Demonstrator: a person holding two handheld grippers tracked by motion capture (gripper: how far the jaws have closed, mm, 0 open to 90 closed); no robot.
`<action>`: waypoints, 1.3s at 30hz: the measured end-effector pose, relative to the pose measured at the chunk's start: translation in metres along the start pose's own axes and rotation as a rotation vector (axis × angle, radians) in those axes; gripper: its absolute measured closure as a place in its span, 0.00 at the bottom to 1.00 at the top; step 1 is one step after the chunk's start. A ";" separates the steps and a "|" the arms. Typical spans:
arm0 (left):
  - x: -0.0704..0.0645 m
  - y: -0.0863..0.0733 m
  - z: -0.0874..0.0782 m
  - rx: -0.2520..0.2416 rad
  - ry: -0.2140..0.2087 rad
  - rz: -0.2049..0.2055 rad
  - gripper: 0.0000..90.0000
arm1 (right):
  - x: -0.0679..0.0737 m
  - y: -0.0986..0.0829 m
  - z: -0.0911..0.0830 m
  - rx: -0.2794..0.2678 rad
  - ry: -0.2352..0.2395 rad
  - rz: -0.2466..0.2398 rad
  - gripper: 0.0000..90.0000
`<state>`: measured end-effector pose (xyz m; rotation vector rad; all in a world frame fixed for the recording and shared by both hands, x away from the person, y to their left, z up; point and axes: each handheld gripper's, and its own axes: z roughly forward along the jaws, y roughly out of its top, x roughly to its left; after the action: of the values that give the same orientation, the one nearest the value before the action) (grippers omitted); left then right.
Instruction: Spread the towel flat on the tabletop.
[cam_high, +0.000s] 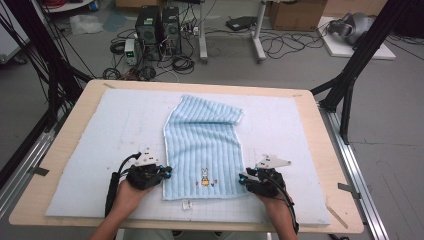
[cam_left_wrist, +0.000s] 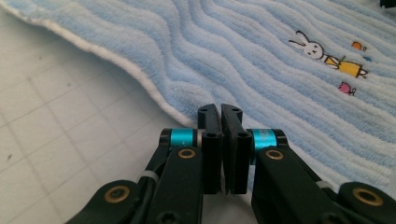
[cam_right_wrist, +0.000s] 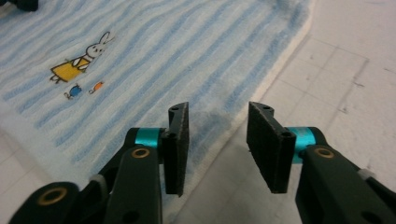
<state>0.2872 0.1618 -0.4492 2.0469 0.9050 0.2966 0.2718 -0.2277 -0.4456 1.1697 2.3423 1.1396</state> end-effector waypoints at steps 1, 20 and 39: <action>0.001 -0.001 -0.001 -0.003 -0.003 -0.007 0.96 | 0.002 0.001 0.001 0.004 0.001 -0.015 0.71; 0.000 -0.029 -0.034 -0.015 -0.094 -0.047 0.96 | 0.033 -0.008 -0.013 0.124 0.170 -0.132 0.95; 0.008 -0.012 -0.042 -0.166 -0.069 -0.081 0.62 | 0.041 0.000 -0.024 -0.027 0.139 -0.095 0.64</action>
<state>0.2666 0.1975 -0.4341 1.8518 0.8887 0.2476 0.2322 -0.2087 -0.4266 0.9878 2.4473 1.2526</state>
